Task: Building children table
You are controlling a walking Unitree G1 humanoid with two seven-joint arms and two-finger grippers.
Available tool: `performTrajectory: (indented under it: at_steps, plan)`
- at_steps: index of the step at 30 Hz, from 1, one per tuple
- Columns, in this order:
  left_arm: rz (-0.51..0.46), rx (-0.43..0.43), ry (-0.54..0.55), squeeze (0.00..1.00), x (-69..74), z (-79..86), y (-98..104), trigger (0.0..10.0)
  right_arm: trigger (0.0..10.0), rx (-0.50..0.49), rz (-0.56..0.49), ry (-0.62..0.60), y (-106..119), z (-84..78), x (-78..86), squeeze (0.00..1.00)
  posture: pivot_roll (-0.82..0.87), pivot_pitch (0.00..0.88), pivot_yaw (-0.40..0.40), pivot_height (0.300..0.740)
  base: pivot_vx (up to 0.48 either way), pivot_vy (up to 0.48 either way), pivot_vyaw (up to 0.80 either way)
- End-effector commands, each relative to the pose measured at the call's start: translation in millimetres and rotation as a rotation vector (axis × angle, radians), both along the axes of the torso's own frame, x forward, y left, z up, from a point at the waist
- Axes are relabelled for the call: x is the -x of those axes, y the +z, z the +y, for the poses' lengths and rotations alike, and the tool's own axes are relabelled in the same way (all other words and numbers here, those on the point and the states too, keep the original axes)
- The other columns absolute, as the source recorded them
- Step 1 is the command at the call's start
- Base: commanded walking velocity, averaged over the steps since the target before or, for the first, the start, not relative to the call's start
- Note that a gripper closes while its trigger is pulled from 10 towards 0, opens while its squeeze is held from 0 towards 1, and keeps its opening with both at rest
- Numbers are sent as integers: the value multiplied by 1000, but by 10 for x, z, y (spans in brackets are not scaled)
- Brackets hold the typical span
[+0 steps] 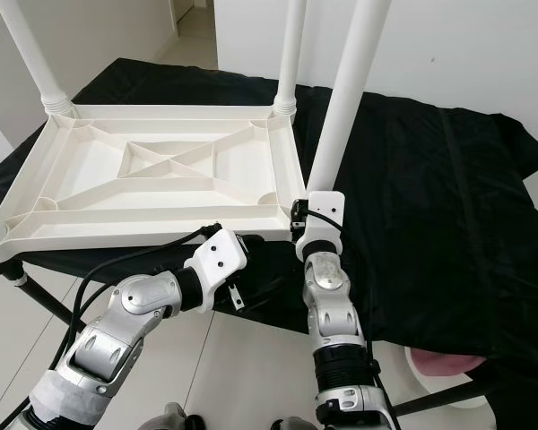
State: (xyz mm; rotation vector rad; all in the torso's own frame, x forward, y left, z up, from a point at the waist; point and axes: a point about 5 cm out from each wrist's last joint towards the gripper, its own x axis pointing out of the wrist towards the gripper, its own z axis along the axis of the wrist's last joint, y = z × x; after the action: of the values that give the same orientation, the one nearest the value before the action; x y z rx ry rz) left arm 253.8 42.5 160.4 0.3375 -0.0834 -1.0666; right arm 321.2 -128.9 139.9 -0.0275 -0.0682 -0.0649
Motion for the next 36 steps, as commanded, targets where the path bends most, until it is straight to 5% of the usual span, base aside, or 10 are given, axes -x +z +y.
performTrajectory:
  at_steps: [1, 4, 5, 13, 14, 29, 30, 31, 33, 36]
  plan:
    - [-7, 6, 85, 0, -37, 33, -20, 10000, 10000, 5, 51, -36, -103, -31, 54, 0, -62, 69, -9, 740, 0, 0, 0]
    - [-7, 5, 87, 0, -40, 33, -21, 10000, 10000, -3, 41, -44, -73, -43, 63, 0, -62, 70, -11, 740, 0, 0, 0]
    - [-8, 5, 88, 0, -42, 31, -21, 10000, 10000, -3, 37, -43, -61, -54, 63, 1000, -62, 68, -12, 740, 0, 0, 0]
    - [-39, 14, 114, 0, -80, 50, 23, 10000, 10000, 8, -28, -18, 38, -119, 161, 1000, -62, 59, -11, 740, 0, 0, 0]
    - [-44, 20, 119, 0, -88, 52, 36, 10000, 10000, 17, -32, -14, 36, -146, 193, 114, -62, 59, -11, 740, 0, 0, 0]
    - [-95, 13, 176, 0, -247, 198, 155, 10000, 10000, 56, -34, 96, 7, -239, 564, 0, -65, 71, -1, 740, 0, 0, 0]
    - [-99, 17, 188, 0, -275, 232, 181, 10000, 7451, 55, -24, 114, -13, -241, 590, 0, -68, 75, 2, 740, 0, 0, 0]
    - [-99, 17, 188, 0, -275, 232, 181, 10000, 7451, 55, -24, 114, -13, -241, 590, 0, -68, 75, 2, 740, 0, 0, 0]
    - [-112, 16, 213, 0, -333, 312, 226, 10000, 2510, 42, -16, 165, -36, -233, 626, 0, -71, 78, 5, 740, 0, 0, 0]
    - [-121, 10, 227, 0, -361, 358, 242, 10000, 0, 24, -19, 217, -26, -211, 637, 0, -71, 78, 5, 740, 0, 0, 0]
